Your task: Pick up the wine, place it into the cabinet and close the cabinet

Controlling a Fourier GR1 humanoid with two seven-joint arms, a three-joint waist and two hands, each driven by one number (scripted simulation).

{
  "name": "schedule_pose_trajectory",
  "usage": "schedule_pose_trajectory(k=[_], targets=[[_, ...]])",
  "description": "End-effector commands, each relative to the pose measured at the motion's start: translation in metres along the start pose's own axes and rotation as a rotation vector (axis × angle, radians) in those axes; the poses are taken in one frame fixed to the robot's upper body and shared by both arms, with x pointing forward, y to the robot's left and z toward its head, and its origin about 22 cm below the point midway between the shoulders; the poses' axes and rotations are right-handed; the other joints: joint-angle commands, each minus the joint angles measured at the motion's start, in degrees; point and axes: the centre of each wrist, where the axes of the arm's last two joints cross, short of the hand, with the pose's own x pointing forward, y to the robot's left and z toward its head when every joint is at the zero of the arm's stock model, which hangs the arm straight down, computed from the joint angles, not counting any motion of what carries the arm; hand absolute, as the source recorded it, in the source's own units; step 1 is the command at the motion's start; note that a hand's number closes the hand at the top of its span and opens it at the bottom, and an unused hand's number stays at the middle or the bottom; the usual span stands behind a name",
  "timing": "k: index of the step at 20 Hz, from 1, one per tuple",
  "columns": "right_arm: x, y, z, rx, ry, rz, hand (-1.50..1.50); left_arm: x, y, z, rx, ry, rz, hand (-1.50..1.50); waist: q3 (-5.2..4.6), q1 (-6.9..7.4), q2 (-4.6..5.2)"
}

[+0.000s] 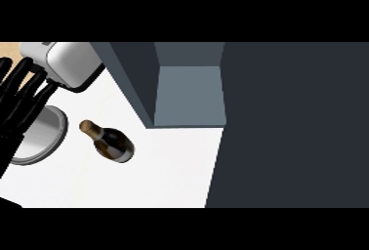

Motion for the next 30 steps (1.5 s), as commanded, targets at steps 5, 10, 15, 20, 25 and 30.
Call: schedule_pose_trajectory(k=[5,10,15,20,25,30], targets=[[0.033,0.007,0.030,-0.030,-0.085,0.058,-1.50,-0.028,0.021,-0.004,0.006,0.022,-0.015,-1.50,-0.05,-0.19,-0.04],[0.040,0.001,0.032,-0.028,-0.077,0.062,-1.50,-0.060,0.025,-0.013,0.033,0.044,-0.017,-1.50,-0.03,-0.49,0.08],[0.031,0.002,0.029,-0.063,-0.086,0.061,-1.50,-0.076,0.030,0.017,0.054,0.062,-0.042,-1.50,0.02,0.13,-0.04],[0.036,0.005,0.024,-0.037,-0.108,0.051,-1.50,-0.105,0.036,-0.007,0.075,0.077,-0.047,-1.50,0.00,-0.21,0.09],[0.035,0.010,0.027,-0.037,-0.092,0.063,-1.50,-0.133,0.056,0.010,0.120,0.080,-0.062,-1.50,-0.05,-0.40,0.02],[0.034,0.006,0.032,-0.034,-0.077,0.075,-1.50,-0.148,0.065,0.032,0.113,0.119,-0.075,-1.50,0.03,-0.16,-0.01]])
